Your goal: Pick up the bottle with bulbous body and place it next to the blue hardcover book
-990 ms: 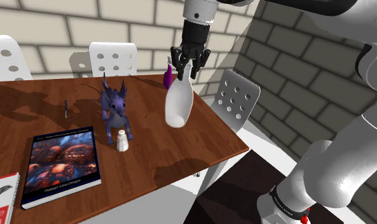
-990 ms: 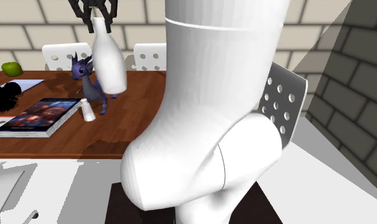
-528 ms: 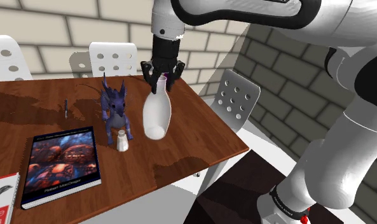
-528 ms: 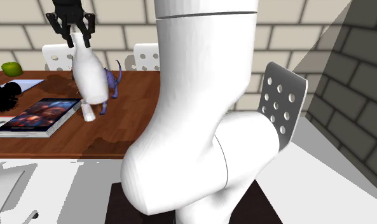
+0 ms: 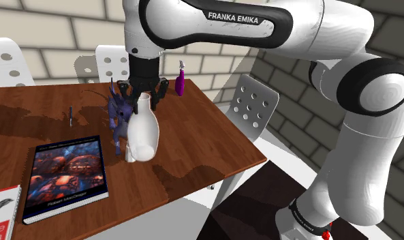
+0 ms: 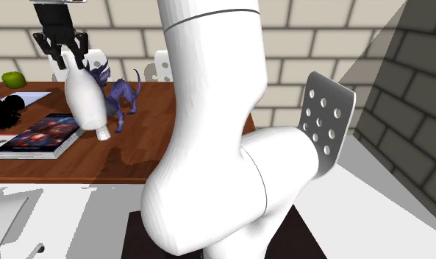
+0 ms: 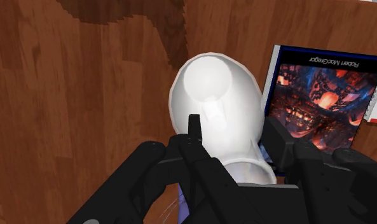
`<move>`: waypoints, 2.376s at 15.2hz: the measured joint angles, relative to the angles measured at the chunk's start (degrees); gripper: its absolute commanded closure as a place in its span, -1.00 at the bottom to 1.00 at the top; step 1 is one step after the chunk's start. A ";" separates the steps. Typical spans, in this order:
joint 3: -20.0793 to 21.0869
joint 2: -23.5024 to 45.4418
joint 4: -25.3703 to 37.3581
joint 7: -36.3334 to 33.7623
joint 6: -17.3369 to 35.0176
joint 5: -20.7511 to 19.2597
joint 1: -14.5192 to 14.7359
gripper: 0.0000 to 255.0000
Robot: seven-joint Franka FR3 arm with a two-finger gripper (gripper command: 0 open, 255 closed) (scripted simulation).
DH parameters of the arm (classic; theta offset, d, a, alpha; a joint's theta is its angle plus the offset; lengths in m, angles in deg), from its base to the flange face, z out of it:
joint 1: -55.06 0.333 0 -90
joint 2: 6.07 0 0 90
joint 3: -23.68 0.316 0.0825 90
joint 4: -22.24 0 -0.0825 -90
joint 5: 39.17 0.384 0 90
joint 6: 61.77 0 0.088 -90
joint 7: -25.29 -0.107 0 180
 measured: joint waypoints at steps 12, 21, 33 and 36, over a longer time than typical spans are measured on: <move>-0.16 0.15 -8.93 -0.30 9.04 -0.15 -0.36 1.00; -0.32 0.98 -12.74 -0.50 13.66 -0.48 -0.41 1.00; -0.17 -0.05 -10.27 -0.31 10.28 -0.12 -0.45 -1.00; -0.17 0.09 -7.10 -0.10 7.30 -0.09 -0.40 -1.00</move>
